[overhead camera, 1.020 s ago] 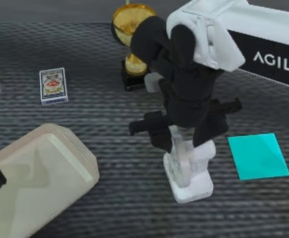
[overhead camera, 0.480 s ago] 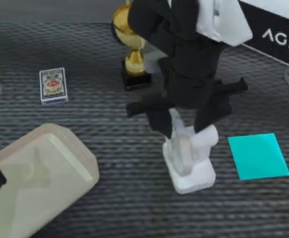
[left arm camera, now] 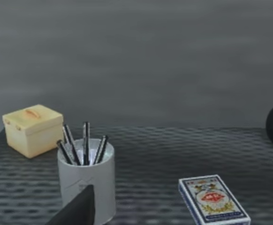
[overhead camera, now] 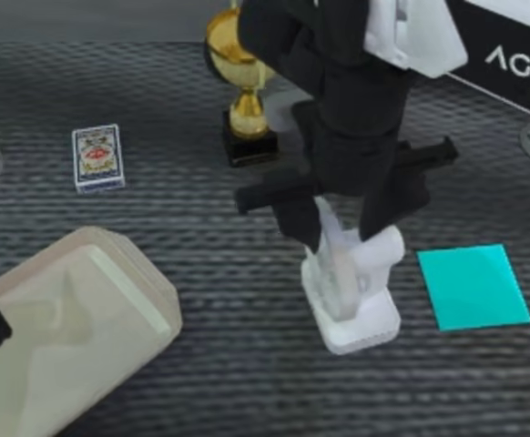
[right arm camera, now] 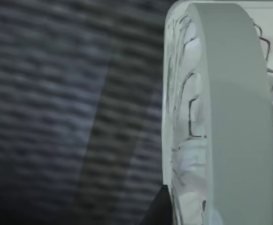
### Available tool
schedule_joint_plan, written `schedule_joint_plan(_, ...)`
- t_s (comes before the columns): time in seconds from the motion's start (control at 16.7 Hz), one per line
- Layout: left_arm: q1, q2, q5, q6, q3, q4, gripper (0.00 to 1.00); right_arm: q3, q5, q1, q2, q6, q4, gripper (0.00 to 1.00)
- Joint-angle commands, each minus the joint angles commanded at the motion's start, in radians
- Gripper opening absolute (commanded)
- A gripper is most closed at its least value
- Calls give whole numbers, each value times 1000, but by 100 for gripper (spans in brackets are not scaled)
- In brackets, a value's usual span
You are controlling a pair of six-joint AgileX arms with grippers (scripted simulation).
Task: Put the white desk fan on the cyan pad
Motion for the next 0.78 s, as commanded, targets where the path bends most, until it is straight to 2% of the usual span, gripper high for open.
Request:
schedule_joint_plan(0.12,0,0,0,0,0,0,100,-12,0,-19,0,-75,-7,0)
schedule_joint_plan(0.3,0,0,0,0,0,0,100,-34,-2,-66,-7,-266,-18,0)
schedule_joint_plan(0.78,0,0,0,0,0,0,100,-115,-8,-253,-79,-1068,-17,0)
